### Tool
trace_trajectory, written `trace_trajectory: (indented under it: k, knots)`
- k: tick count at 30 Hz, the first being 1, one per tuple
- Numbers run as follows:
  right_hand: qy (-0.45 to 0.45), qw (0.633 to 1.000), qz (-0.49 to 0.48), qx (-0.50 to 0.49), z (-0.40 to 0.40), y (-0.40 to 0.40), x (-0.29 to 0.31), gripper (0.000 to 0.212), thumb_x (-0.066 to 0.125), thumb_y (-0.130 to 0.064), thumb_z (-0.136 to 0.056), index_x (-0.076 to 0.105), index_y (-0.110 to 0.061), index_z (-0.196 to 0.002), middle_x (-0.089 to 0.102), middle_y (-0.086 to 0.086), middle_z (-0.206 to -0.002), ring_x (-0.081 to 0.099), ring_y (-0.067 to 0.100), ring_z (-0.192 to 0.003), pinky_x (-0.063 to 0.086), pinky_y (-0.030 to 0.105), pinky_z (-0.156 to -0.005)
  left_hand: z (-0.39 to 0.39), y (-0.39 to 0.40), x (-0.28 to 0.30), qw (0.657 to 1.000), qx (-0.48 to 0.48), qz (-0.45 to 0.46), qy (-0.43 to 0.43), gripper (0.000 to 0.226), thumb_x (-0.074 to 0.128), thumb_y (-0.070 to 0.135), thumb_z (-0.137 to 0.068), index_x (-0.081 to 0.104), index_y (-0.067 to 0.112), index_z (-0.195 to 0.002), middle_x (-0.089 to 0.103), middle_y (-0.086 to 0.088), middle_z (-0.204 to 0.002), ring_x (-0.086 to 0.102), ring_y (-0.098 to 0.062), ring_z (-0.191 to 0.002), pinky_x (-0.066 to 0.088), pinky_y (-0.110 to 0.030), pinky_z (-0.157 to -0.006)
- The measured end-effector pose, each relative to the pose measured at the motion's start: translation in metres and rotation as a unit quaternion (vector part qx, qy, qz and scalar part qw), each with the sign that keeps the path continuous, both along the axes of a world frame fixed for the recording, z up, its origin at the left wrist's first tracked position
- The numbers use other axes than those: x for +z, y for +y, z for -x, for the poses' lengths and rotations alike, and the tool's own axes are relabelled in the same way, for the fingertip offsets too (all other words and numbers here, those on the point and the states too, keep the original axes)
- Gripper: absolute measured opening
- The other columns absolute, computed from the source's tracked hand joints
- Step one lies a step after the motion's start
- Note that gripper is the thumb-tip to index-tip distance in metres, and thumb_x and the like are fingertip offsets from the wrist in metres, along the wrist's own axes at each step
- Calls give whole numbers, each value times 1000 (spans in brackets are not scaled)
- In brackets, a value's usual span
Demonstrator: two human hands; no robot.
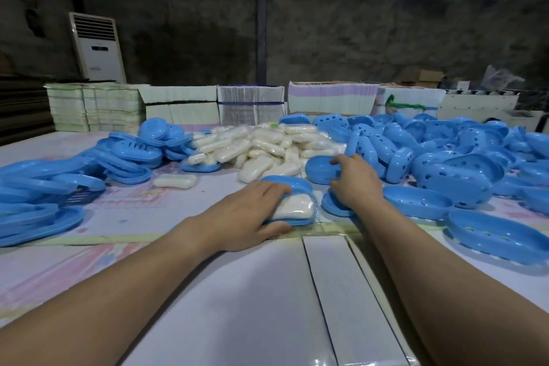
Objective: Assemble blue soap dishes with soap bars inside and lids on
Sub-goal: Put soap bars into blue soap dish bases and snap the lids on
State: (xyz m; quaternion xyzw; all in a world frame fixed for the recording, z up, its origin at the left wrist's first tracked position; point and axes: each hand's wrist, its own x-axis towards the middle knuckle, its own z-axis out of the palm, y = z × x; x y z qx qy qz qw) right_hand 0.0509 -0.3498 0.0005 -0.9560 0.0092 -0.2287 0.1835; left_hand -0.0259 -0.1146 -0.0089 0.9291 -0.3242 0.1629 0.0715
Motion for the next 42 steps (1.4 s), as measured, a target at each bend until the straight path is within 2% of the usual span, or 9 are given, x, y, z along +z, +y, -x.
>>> trace_trajectory:
  k: [8,11,14,21,26,31,35,39,42]
  knots:
    - [-43,998,-44,-5,2,3,5,26,58,-14,-91,68,-23,-113,63,3,-113,56,24,-93,41,31,-68,-1,24,12,998,53,28,-11,60,55,59,-94,38,30,-144,50,6,-140,45,-12,-122,38,-27,-99]
    - [-82,995,-48,28,6,6,8,23,58,-20,-92,67,-24,-114,59,2,-113,56,22,-96,40,31,-70,9,12,7,997,53,35,46,54,51,62,-94,33,40,-141,52,8,-127,43,-10,-106,38,-31,-87]
    - [-94,983,-139,76,12,13,19,21,60,-25,-90,67,-25,-110,59,-5,-88,52,12,-74,37,27,-62,13,5,-1,993,50,16,106,47,47,59,-98,35,43,-141,44,14,-115,43,-11,-111,37,-31,-91]
    - [69,832,-498,235,33,17,40,12,58,-22,-94,66,-23,-85,55,-4,-71,36,10,-47,29,23,-46,5,13,-6,986,44,81,142,42,52,53,-99,43,42,-138,50,13,-115,39,-17,-120,37,-34,-102]
    - [199,742,-577,277,39,22,39,19,52,-23,-95,63,-20,-80,41,-4,-62,19,9,-47,12,23,-44,-4,26,-7,985,60,89,138,49,51,54,-98,39,51,-146,49,16,-144,33,-21,-128,31,-33,-108]
    - [237,844,-414,245,44,37,26,25,48,-36,-98,45,-21,-78,34,-2,-60,23,11,-47,18,24,-43,-10,29,-7,986,89,68,126,51,48,59,-96,40,52,-146,52,10,-134,40,-22,-120,38,-39,-104]
    - [161,909,-286,259,48,44,23,27,49,-51,-97,60,-26,-96,52,-17,-57,45,2,-44,31,16,-43,-9,30,-7,982,89,120,116,56,53,61,-87,47,45,-140,60,6,-117,51,-20,-111,47,-41,-95]
    - [152,949,-80,263,49,46,18,52,58,-62,-87,50,-39,-132,56,-18,-98,57,-1,-85,41,19,-67,-9,27,-7,967,84,194,140,67,69,51,-86,40,37,-145,61,6,-125,57,-11,-98,49,-30,-84]
    - [117,953,-52,276,50,47,20,64,67,-56,-83,47,-36,-140,56,-10,-115,54,0,-90,41,20,-72,-9,29,-8,965,97,193,152,80,73,50,-83,31,35,-149,61,4,-122,57,-16,-101,50,-36,-89]
